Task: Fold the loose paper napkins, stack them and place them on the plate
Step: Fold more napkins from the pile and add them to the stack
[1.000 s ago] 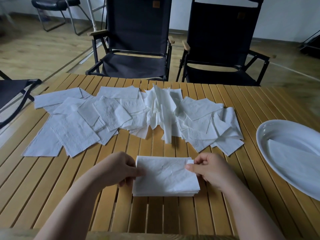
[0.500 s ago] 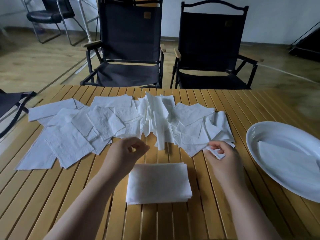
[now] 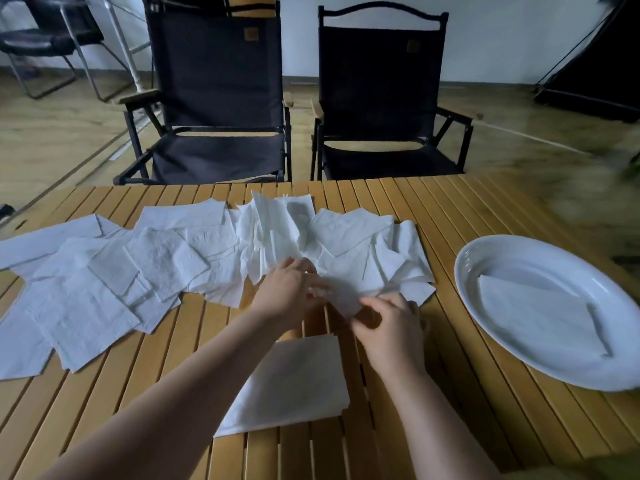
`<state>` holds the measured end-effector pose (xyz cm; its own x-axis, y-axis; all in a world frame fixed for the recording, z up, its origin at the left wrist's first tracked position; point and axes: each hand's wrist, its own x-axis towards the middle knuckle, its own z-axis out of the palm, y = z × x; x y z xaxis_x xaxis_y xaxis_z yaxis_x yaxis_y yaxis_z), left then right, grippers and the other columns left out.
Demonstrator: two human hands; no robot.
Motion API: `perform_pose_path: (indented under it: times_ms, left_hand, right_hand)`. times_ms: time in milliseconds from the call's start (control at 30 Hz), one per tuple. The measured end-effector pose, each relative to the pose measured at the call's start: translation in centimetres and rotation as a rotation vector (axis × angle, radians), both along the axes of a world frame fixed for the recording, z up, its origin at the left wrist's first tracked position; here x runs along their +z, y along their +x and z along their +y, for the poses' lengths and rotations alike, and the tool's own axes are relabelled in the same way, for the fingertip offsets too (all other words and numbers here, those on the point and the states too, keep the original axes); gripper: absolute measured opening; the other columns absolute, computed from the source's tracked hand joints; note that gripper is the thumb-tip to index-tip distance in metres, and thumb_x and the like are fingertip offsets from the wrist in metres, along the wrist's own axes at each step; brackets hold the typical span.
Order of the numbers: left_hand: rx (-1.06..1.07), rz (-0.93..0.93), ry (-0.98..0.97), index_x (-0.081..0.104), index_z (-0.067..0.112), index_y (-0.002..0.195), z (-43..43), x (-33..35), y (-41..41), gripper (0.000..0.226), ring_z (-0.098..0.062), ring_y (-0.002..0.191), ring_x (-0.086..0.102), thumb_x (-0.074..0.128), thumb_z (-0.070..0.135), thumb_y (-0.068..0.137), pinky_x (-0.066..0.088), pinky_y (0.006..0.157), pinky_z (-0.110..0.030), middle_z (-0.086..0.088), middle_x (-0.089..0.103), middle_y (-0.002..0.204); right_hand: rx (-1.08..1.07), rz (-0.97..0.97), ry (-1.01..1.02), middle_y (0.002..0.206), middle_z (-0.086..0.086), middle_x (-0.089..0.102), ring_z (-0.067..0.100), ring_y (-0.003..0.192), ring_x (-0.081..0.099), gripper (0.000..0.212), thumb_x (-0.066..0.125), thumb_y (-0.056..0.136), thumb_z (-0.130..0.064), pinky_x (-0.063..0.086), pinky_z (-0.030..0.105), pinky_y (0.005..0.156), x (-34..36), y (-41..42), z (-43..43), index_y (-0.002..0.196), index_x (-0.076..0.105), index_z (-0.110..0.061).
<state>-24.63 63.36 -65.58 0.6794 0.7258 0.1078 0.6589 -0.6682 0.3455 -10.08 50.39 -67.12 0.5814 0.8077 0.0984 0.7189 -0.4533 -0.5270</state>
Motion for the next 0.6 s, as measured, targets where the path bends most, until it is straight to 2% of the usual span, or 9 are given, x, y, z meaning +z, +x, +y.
perform_pose_path:
  times_ms: [100, 233, 367, 433, 500, 533, 600]
  left_hand:
    - [-0.014, -0.007, -0.018, 0.072, 0.035, 0.114, 0.4, -0.2, 0.0, 0.026, -0.013, 0.113, 0.043, 0.059, 0.045, 0.094, 0.047, 0.093, -0.036, 0.008, 0.058, 0.123]
    - [-0.021, -0.034, 0.004, 0.075, 0.030, 0.108, 0.2, -0.5, -0.2, 0.024, -0.013, 0.109, 0.045, 0.061, 0.043, 0.094, 0.045, 0.087, -0.027, 0.008, 0.060, 0.120]
    - [0.013, -0.085, -0.047, 0.078, 0.026, 0.101, -0.2, -0.4, -0.7, 0.023, -0.015, 0.104, 0.048, 0.066, 0.043, 0.091, 0.046, 0.084, -0.029, 0.007, 0.060, 0.113]
    - [0.031, -0.125, -0.067, 0.079, 0.026, 0.095, -0.4, -0.2, -1.1, 0.020, -0.014, 0.103, 0.049, 0.069, 0.042, 0.089, 0.047, 0.083, -0.031, 0.009, 0.059, 0.109]
    - [0.058, -0.155, -0.097, 0.077, 0.026, 0.093, -0.7, 0.0, -1.5, 0.013, -0.013, 0.104, 0.049, 0.070, 0.037, 0.089, 0.045, 0.082, -0.026, 0.010, 0.058, 0.109]
    - [0.074, -0.184, -0.112, 0.076, 0.027, 0.093, -0.9, 0.1, -1.7, 0.010, -0.012, 0.103, 0.050, 0.071, 0.034, 0.089, 0.045, 0.082, -0.025, 0.011, 0.057, 0.110]
    - [0.098, -0.247, -0.133, 0.074, 0.027, 0.100, -1.4, 0.5, -2.2, 0.011, -0.012, 0.102, 0.052, 0.071, 0.026, 0.089, 0.048, 0.083, -0.025, 0.010, 0.057, 0.114]
  right_hand:
    - [-0.009, -0.047, -0.013, 0.114, -0.009, 0.059, 0.017, 0.112, 0.050, 0.029, 0.073, 0.085, -0.039, 0.029, 0.040, 0.100, 0.0, -0.4, 0.2, 0.113, 0.073, -0.033]
    - [-0.012, -0.072, 0.045, 0.102, -0.007, 0.063, 0.020, 0.103, 0.054, 0.011, 0.075, 0.085, -0.034, 0.032, 0.041, 0.094, -0.5, -0.8, 0.6, 0.095, 0.078, -0.030]
    - [0.009, -0.052, 0.059, 0.106, -0.010, 0.063, 0.015, 0.104, 0.056, 0.011, 0.072, 0.089, -0.033, 0.031, 0.037, 0.096, -0.5, -1.1, 0.6, 0.099, 0.076, -0.030]
    - [0.038, -0.022, 0.101, 0.103, -0.011, 0.063, 0.014, 0.098, 0.059, 0.010, 0.071, 0.089, -0.032, 0.038, 0.036, 0.095, -0.3, -1.1, 0.6, 0.098, 0.075, -0.029]
    - [0.081, 0.004, 0.207, 0.097, -0.011, 0.062, 0.012, 0.088, 0.061, 0.005, 0.072, 0.089, -0.028, 0.050, 0.039, 0.087, -0.1, -1.2, 0.4, 0.093, 0.073, -0.025]
    - [0.103, 0.016, 0.254, 0.095, -0.011, 0.061, 0.010, 0.084, 0.061, 0.003, 0.071, 0.089, -0.026, 0.053, 0.037, 0.081, 0.1, -1.3, 0.3, 0.091, 0.072, -0.024]
    - [0.127, 0.054, 0.325, 0.097, -0.011, 0.061, 0.007, 0.083, 0.061, 0.004, 0.069, 0.091, -0.024, 0.053, 0.021, 0.072, 0.8, -1.5, 0.2, 0.092, 0.070, -0.021]
